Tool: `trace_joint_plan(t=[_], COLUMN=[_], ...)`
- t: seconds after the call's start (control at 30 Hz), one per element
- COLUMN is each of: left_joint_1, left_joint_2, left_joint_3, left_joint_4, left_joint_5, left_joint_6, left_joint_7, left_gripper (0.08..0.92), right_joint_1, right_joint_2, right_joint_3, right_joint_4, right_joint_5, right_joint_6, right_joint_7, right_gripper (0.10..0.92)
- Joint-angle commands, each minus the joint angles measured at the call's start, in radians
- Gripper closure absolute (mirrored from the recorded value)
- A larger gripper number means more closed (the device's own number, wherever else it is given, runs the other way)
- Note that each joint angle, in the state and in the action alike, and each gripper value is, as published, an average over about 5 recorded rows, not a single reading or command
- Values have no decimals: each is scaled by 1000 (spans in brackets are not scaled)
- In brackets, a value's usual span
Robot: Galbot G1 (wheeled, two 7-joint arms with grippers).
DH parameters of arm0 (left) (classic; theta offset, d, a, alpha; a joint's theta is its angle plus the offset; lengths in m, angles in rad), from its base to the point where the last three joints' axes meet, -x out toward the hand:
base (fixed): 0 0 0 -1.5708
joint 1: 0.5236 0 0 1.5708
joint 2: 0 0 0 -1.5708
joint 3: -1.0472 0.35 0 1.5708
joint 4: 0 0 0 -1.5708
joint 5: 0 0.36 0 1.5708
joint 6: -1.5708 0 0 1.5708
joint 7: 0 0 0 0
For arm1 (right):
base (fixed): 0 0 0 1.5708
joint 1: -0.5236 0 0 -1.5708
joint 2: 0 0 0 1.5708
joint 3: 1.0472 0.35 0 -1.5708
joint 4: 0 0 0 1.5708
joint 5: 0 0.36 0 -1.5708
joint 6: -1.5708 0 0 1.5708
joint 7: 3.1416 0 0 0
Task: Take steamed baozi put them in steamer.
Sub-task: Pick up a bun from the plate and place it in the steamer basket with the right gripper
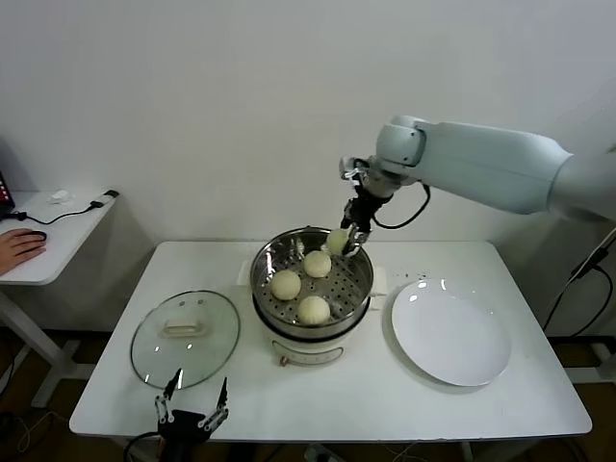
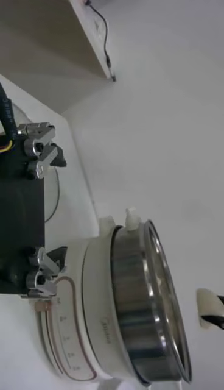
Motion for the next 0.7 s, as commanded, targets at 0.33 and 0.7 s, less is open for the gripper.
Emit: trace_joint_plan(t=[0.33,0.7], left_joint_1=[-3,-10], left_joint_2=[9,16], left_joint_3=[-15,-19], left_joint_4=[24,34], left_joint_5=[-26,-31], left_joint_6=[-4,-3], left_joint_7=[-1,-1], left_gripper=[177,177], right_joint_1=[-110,-137], right_joint_2=[76,47], right_joint_3=[-99,-82], right_joint_4=[0,-4], right_joint_5=[5,-26], right_joint_6=[-27,-27], right_joint_7=[56,76], right_gripper=[448,445])
